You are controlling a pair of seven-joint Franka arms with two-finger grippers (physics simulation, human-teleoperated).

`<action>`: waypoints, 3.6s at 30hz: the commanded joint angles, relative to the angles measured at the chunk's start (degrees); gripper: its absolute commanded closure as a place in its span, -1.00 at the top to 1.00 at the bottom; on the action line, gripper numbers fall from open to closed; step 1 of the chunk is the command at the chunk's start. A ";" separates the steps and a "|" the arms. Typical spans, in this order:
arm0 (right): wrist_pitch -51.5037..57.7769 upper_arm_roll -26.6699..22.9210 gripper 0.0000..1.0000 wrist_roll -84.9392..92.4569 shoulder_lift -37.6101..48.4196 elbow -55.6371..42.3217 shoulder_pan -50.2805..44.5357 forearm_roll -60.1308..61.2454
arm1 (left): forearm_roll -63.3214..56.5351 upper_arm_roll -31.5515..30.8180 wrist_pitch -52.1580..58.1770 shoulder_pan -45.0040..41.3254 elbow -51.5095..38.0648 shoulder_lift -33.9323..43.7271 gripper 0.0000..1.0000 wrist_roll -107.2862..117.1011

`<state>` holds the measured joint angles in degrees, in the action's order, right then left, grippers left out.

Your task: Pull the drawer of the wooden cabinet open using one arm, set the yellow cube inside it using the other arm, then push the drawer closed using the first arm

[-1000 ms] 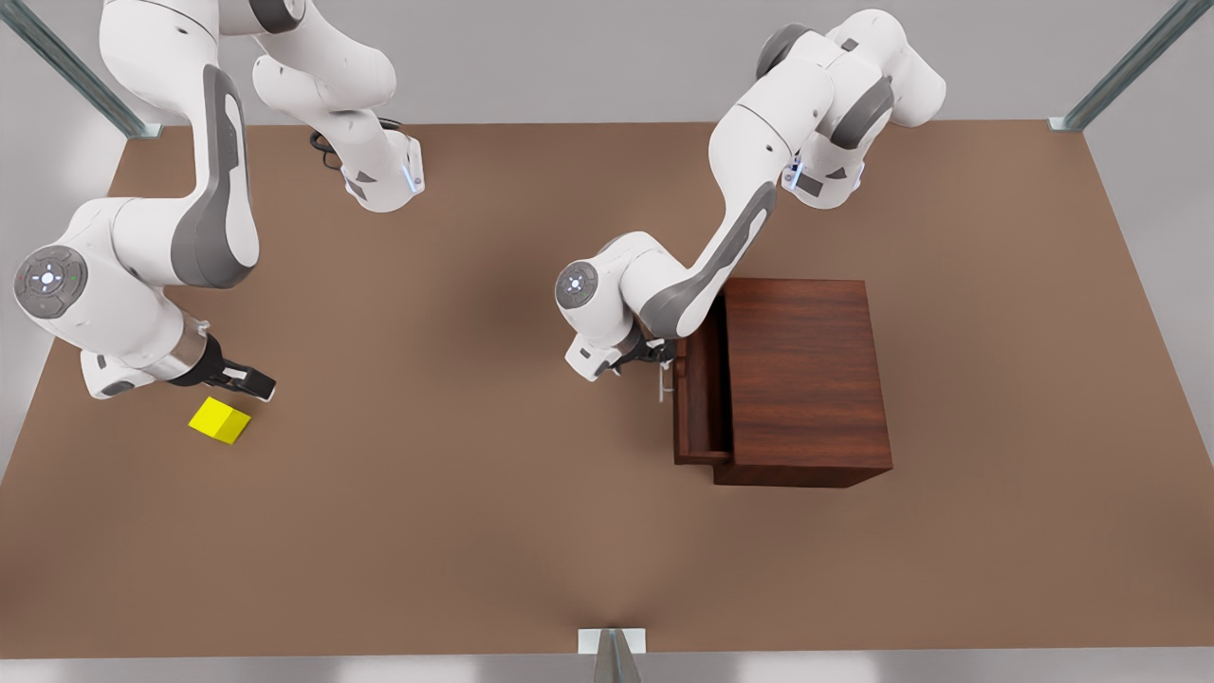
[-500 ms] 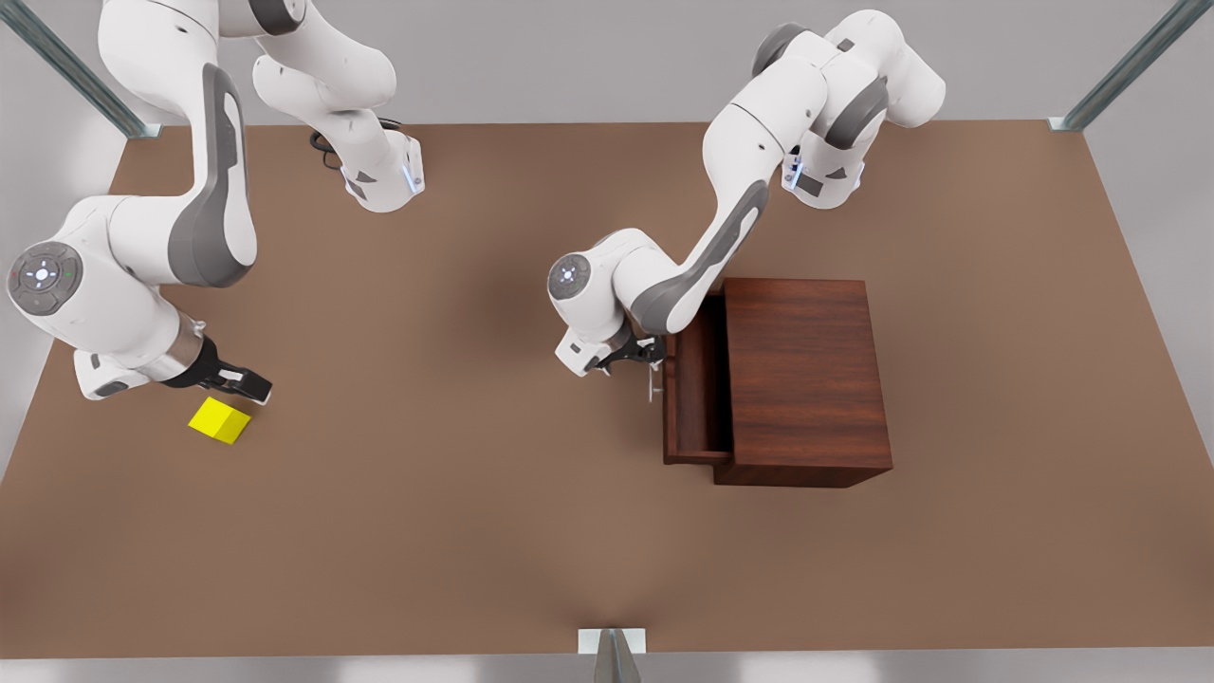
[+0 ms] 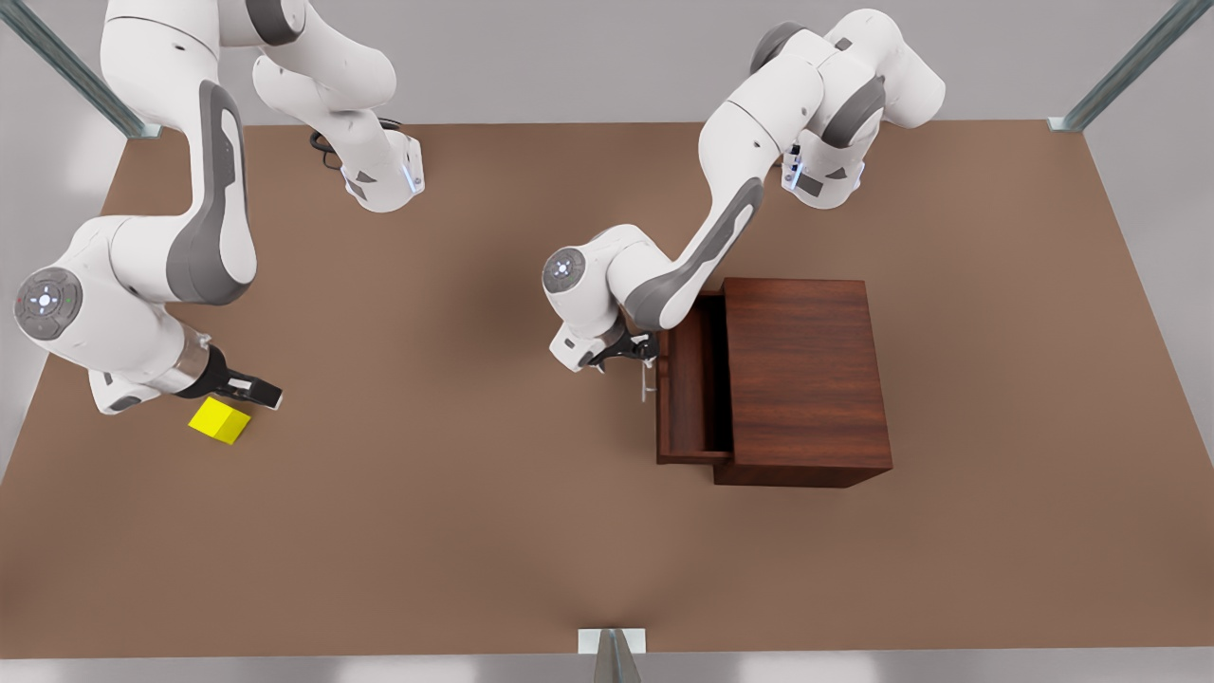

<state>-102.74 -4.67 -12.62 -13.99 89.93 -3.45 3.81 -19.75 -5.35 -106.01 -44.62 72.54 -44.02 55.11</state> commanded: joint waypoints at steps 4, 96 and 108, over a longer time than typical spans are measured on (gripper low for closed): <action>-0.01 0.54 1.00 2.87 0.01 -0.11 -0.42 -3.46 | -0.11 0.08 -0.08 -0.20 -0.03 0.52 1.00 1.22; -29.45 13.98 0.37 -3.37 -23.54 11.94 34.03 -10.93 | 19.75 2.54 17.50 40.49 7.97 24.77 1.00 -50.54; -12.76 20.22 0.31 -20.59 -18.80 1.66 27.53 -9.61 | 19.75 2.54 17.94 40.49 8.32 25.13 1.00 -50.54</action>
<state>-123.14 15.42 -18.57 -32.86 92.66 24.91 -5.55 0.04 -2.80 -88.27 -4.13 80.89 -18.99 4.32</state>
